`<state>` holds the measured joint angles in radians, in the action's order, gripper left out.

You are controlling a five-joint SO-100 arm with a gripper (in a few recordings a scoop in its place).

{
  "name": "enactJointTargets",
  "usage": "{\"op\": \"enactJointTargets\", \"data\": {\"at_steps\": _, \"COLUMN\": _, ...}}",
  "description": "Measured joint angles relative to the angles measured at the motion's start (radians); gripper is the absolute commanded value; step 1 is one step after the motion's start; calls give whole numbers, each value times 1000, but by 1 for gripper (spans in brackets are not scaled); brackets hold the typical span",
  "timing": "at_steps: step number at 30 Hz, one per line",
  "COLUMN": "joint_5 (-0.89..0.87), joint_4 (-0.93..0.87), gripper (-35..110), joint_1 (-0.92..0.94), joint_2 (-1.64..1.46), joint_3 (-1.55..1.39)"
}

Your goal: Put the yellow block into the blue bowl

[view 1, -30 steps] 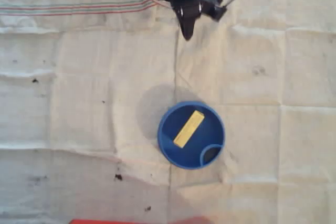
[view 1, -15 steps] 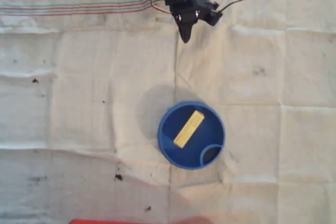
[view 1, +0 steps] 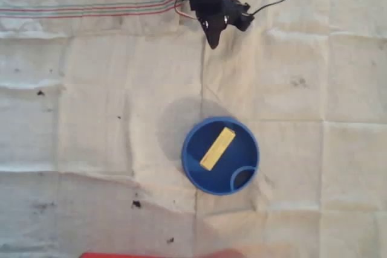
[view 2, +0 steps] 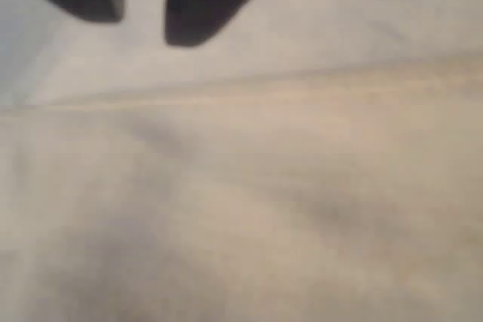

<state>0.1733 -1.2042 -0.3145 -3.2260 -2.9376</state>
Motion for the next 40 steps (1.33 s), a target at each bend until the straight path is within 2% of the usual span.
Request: {"op": "enactJointTargets", "data": {"at_steps": 40, "joint_5": 0, "joint_4": 0, "gripper": 0, "joint_1": 0, "joint_2": -2, "joint_3": -61}}
